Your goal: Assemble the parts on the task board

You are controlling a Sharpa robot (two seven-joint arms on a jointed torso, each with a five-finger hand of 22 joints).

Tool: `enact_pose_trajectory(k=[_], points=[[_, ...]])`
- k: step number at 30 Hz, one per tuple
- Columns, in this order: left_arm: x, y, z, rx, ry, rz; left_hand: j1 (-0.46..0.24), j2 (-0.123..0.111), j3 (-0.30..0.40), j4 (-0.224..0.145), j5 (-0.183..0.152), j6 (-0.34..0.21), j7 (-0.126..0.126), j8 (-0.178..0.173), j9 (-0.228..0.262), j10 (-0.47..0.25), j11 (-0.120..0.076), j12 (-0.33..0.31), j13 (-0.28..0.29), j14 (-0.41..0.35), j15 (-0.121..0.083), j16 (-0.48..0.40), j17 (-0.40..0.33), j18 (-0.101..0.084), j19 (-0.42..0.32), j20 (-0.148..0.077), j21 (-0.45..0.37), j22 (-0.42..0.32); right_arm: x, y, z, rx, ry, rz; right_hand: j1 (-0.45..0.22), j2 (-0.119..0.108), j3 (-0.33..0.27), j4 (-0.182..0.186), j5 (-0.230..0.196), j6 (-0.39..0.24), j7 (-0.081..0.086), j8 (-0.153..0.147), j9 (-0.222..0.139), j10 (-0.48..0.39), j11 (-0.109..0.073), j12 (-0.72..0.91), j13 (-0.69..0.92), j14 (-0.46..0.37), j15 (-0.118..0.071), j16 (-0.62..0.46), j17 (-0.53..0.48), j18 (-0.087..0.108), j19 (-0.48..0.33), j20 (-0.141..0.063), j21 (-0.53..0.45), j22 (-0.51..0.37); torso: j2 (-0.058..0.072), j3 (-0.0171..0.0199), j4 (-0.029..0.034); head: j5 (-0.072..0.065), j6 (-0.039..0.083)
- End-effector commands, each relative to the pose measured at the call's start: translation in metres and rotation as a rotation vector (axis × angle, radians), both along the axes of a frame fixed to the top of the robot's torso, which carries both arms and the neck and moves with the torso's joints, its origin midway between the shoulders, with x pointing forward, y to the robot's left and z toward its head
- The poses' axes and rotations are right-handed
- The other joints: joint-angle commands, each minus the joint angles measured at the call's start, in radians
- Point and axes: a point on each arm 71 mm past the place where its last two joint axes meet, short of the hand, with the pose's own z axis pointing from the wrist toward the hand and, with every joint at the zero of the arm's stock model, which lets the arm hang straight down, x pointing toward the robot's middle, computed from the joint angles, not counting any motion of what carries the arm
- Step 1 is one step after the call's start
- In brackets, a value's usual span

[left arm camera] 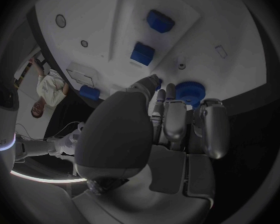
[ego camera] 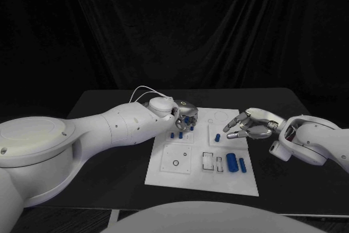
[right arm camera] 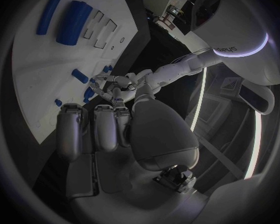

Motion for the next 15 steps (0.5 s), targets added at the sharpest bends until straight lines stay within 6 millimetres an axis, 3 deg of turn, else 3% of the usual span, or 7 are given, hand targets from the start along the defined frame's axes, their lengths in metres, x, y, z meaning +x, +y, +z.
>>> enact_pose_trajectory(k=[1, 9, 15], points=[[-0.0023, -0.0045, -0.0008, -0.014, 0.0, -0.017, -0.011, 0.003, 0.009, -0.001, 0.001, 0.0, 0.004, 0.004, 0.0, 0.01, -0.001, 0.005, 0.004, 0.006, -0.005, 0.002, -0.001, -0.002, 0.013, -0.003, -0.003, 0.184, -0.001, 0.0003, -0.0019, -0.001, 0.013, 0.005, 0.047, 0.05, -0.003, -0.001, -0.001, 0.006, 0.0, 0.003, -0.001, 0.02, 0.001, -0.014, -0.227, 0.042, -0.006, 0.0, 0.0, 0.005, 0.042, 0.009, -0.005, 0.215, 0.0, 0.0002, 0.0003, -0.002, 0.0], [-0.0053, -0.0068, -0.003, -0.039, -0.015, -0.025, -0.016, 0.007, 0.032, -0.012, 0.006, 0.039, 0.003, 0.021, 0.01, 0.021, -0.005, -0.009, -0.003, 0.027, -0.011, 0.021, 0.023, -0.003, 0.018, -0.009, 0.001, 0.185, -0.0015, 0.0003, -0.0027, -0.002, 0.015, 0.005, 0.047, 0.05, -0.004, -0.001, -0.001, 0.006, 0.0, 0.003, -0.001, 0.02, 0.001, -0.014, -0.228, 0.042, -0.006, 0.0, 0.0, 0.005, 0.041, 0.009, -0.006, 0.215, 0.0, 0.0001, 0.0, -0.001, 0.0], [-0.006, -0.0083, -0.0037, -0.047, -0.02, -0.027, -0.032, -0.005, 0.043, -0.015, 0.005, -0.003, 0.0, -0.002, 0.001, 0.039, -0.005, -0.026, -0.018, 0.035, -0.011, 0.025, 0.026, -0.003, 0.019, -0.01, -0.002, 0.184, -0.0019, -0.0004, -0.0031, -0.003, 0.017, 0.003, 0.047, 0.05, -0.004, -0.001, -0.001, 0.006, 0.0, 0.003, -0.001, 0.02, 0.001, -0.014, -0.228, 0.042, -0.006, 0.0, 0.0, 0.005, 0.041, 0.009, -0.006, 0.215, 0.0, 0.0, -0.0005, 0.0, 0.0]])
